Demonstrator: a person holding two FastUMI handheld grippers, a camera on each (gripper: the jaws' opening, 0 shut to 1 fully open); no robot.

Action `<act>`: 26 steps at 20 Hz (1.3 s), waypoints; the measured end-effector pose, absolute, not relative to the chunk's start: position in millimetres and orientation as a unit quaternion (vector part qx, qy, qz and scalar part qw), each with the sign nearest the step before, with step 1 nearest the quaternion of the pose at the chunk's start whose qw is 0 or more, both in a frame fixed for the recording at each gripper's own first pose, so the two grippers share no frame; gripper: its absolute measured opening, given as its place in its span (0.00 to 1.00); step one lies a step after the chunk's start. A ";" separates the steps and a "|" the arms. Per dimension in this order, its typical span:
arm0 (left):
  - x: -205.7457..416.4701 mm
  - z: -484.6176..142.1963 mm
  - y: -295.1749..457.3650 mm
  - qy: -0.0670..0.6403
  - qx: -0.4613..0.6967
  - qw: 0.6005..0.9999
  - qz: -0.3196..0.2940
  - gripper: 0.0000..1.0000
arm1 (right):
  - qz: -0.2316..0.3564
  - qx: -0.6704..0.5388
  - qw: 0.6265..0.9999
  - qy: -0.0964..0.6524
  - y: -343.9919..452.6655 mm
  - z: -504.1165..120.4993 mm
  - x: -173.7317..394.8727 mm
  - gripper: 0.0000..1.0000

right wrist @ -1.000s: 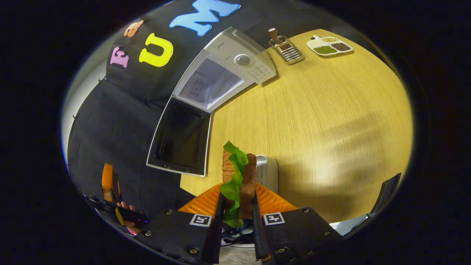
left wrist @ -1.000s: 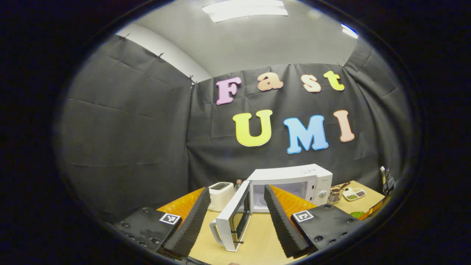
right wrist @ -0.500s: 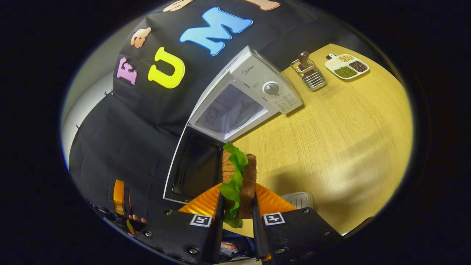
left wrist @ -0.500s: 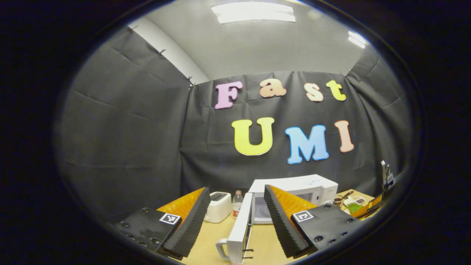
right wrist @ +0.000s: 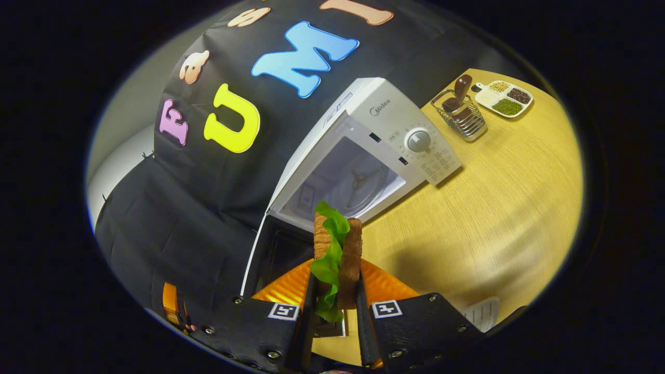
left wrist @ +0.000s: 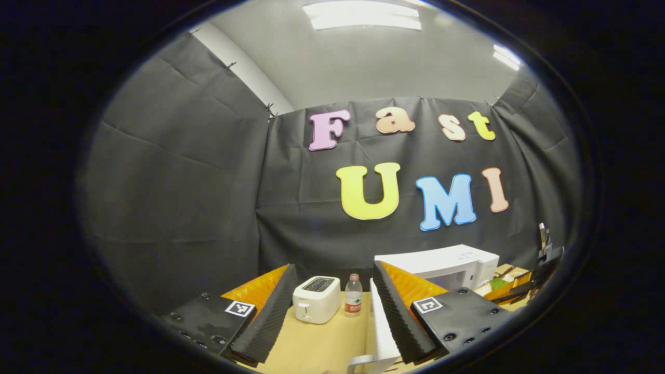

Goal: Open the microwave oven with the left hand, put the food in, and close the microwave oven.

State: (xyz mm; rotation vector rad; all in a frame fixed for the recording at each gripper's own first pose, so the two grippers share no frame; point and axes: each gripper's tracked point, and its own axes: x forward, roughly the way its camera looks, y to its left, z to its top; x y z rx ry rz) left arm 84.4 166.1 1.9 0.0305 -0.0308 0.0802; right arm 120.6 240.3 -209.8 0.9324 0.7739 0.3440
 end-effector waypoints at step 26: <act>88.4 -62.2 327.8 0.070 0.080 0.987 0.120 0.96 | 0.035 0.436 0.876 0.201 333.0 -308.0 320.2 0.38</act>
